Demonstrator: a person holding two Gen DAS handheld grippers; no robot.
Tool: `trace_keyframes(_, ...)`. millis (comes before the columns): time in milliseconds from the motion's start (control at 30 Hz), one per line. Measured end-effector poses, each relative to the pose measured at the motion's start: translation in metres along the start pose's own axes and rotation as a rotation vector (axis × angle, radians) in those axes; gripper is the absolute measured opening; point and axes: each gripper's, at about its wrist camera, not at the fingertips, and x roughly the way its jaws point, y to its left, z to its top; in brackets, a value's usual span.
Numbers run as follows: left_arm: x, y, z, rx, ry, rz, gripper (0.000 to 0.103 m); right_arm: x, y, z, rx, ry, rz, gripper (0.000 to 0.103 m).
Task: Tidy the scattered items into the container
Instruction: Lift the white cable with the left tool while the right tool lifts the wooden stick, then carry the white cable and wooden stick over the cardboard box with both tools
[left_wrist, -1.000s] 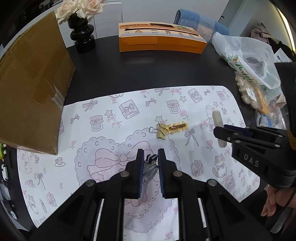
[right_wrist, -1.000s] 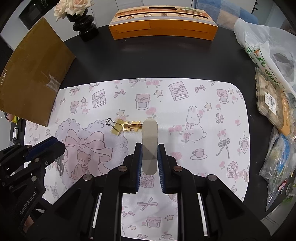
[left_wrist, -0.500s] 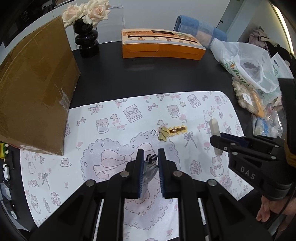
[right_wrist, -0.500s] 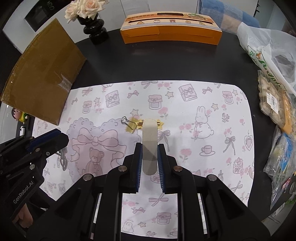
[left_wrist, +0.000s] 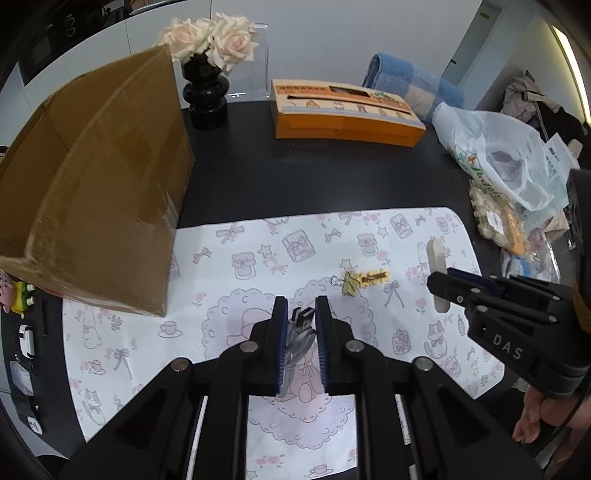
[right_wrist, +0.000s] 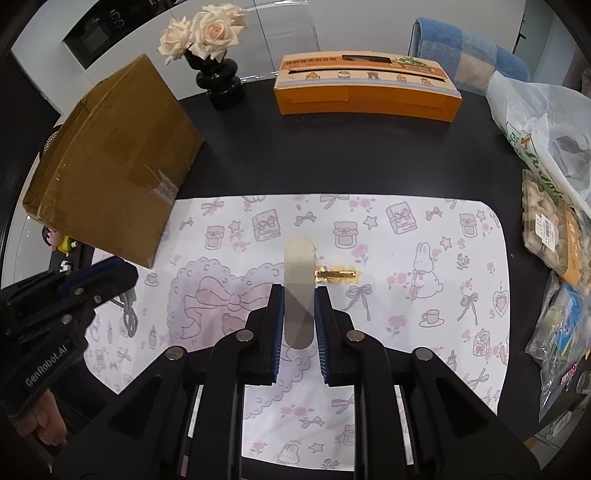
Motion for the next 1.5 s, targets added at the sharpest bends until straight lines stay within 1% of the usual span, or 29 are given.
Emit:
trace_keyframes(100,-0.016,0.009,0.01,0.009,-0.015,0.0,0.015,-0.013,0.009,0.01,-0.006,-0.01,-0.002,0.017)
trace_keyframes(333,-0.049,0.037,0.034,-0.026,-0.051,-0.012,0.015,-0.037,0.044,0.036,-0.039,-0.024,0.007,0.017)
trace_keyframes(567,-0.076,0.062,0.052,-0.047,-0.06,-0.046,0.015,-0.05,0.082,0.058,-0.086,-0.016,0.013,0.017)
trace_keyframes(733,-0.099,0.085,0.067,-0.076,-0.091,-0.074,0.015,-0.059,0.112,0.073,-0.121,-0.021,0.02,0.017)
trace_keyframes(800,-0.107,0.096,0.072,-0.086,-0.105,-0.073,0.015,-0.062,0.127,0.08,-0.139,-0.024,0.022,0.017)
trace_keyframes(967,-0.123,0.128,0.083,-0.124,-0.133,-0.065,0.015,-0.066,0.167,0.094,-0.185,-0.032,0.035,0.017)
trace_keyframes(1167,-0.136,0.172,0.087,-0.167,-0.15,-0.049,0.015,-0.062,0.218,0.103,-0.24,-0.029,0.059,0.017)
trace_keyframes(1500,-0.151,0.229,0.095,-0.223,-0.181,-0.016,0.015,-0.048,0.284,0.107,-0.306,-0.014,0.094,0.017)
